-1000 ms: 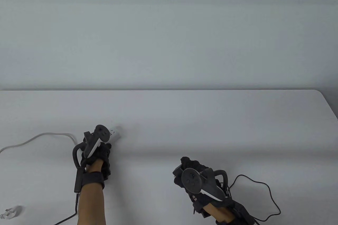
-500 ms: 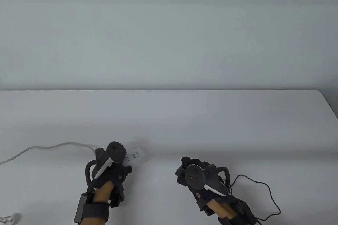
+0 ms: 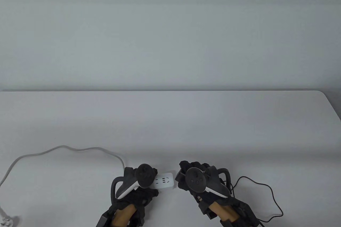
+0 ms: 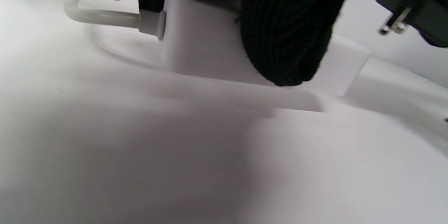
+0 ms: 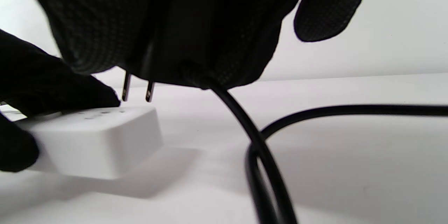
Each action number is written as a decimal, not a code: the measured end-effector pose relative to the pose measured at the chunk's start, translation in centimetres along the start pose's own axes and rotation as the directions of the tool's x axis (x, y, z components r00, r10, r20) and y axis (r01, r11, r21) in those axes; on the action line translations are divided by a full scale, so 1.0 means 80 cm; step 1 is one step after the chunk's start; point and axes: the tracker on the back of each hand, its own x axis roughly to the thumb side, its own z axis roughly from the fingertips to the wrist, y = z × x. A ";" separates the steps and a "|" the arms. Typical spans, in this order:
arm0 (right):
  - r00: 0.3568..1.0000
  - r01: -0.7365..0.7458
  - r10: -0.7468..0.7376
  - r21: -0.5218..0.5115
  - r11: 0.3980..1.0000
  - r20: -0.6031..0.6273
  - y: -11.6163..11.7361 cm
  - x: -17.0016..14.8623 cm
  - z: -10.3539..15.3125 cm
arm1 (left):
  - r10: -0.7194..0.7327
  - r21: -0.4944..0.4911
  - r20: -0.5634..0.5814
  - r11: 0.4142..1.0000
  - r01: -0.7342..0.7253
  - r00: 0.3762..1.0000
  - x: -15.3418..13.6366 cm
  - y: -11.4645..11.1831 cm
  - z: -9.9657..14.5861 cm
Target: Insert the power adapter into the power strip
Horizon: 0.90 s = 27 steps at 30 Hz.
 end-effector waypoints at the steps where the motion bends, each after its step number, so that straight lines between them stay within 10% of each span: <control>1: 1.000 0.001 -0.001 -0.001 1.000 0.009 0.000 0.002 0.000 | 0.000 -0.021 0.020 1.000 0.000 1.000 0.004 -0.003 -0.001; 27: 0.991 -0.063 0.052 0.087 0.994 0.126 0.032 0.023 -0.007 | -0.039 -0.043 0.093 0.998 0.043 0.995 0.018 -0.026 -0.009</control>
